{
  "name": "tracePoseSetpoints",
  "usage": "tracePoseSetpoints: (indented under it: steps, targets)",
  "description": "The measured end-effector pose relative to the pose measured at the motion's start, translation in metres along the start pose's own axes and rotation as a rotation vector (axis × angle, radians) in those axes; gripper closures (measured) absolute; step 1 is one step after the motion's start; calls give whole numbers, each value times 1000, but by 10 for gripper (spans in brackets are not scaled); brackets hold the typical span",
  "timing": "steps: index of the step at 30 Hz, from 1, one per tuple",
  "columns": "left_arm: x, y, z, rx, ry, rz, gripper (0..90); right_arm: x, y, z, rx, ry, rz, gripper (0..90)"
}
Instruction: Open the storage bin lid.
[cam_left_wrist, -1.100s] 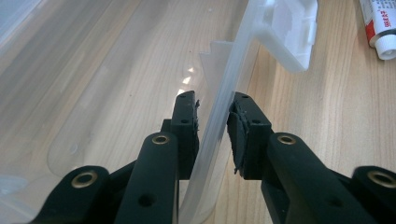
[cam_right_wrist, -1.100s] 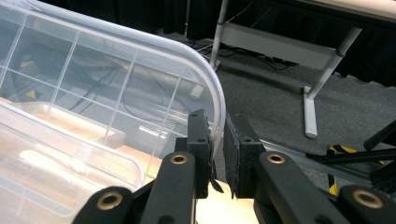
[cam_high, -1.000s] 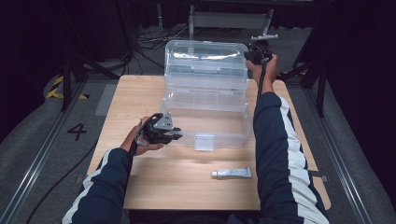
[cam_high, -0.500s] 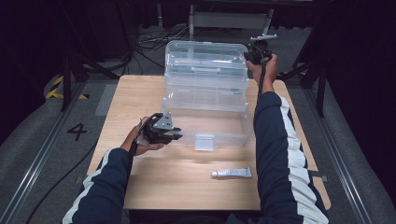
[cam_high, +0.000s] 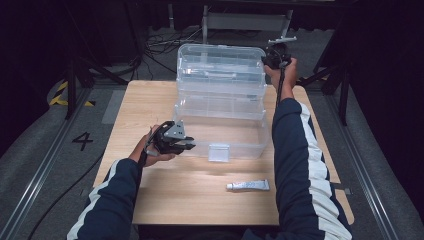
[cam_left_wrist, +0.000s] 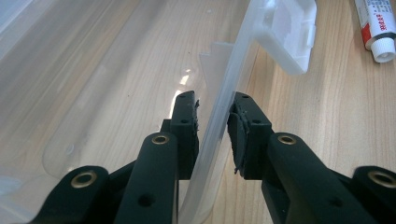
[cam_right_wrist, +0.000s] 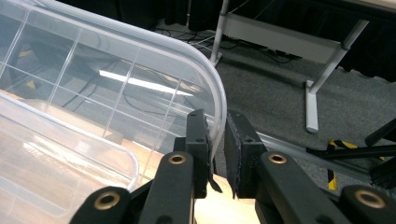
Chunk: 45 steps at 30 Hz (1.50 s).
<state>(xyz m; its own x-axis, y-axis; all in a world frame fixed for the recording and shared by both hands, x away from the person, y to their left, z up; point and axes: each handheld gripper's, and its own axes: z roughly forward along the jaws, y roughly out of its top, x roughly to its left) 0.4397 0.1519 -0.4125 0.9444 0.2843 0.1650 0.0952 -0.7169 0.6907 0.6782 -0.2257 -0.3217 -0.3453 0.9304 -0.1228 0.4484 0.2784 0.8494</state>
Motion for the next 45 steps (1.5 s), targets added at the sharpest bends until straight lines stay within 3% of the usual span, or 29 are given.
tracePoseSetpoints:
  steps: [13,16,17,26,33,45]
  targets:
    - [1,-1,0,-4,-10,-1,731,-2,-1,1,27,-3,-8,817]
    - [1,-1,0,-4,-14,0,732,-4,-1,-2,18,12,-5,838]
    - [1,-1,1,0,3,4,741,-5,-1,-2,22,8,-14,838]
    - [2,-1,3,-9,-14,-9,736,-8,0,-13,6,16,-27,830]
    - [1,-1,3,-15,-7,-15,727,-6,-4,-26,-10,36,-36,816]
    - [-2,0,2,-19,13,-23,724,-6,-26,-67,-34,69,-70,772]
